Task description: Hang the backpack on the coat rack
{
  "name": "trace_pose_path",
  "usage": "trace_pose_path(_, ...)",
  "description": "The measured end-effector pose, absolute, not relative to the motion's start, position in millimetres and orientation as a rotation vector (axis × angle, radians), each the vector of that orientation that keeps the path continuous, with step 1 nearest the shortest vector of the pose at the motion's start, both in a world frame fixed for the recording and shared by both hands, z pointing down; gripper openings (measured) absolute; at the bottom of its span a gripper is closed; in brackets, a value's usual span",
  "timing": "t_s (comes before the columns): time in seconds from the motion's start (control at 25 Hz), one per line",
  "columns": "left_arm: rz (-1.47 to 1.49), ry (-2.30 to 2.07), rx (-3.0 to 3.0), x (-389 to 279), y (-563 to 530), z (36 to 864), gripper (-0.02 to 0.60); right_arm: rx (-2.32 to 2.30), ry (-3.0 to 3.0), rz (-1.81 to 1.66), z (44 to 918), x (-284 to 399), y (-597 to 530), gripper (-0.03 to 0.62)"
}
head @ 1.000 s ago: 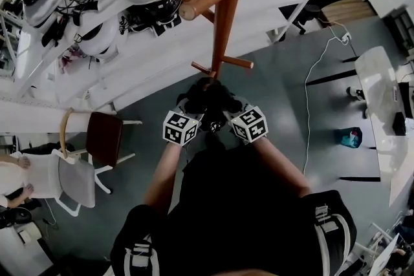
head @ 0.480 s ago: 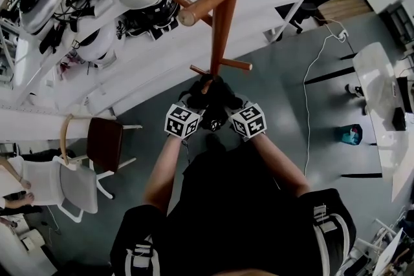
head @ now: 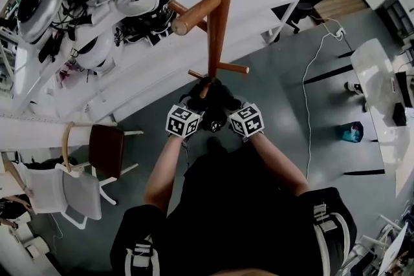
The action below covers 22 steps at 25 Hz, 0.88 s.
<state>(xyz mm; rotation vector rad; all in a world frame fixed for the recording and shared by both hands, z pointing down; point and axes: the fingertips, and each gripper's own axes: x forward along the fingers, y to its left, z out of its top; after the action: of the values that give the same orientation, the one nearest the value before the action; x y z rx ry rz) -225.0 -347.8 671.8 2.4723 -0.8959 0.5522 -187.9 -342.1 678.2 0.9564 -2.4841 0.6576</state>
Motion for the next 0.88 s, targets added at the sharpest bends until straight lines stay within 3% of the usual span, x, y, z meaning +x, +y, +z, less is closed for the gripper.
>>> trace_pose_path(0.88,0.628,-0.84,2.389,-224,-355,707,0.089,0.931,-2.388,0.697,709,-183,-353,0.081)
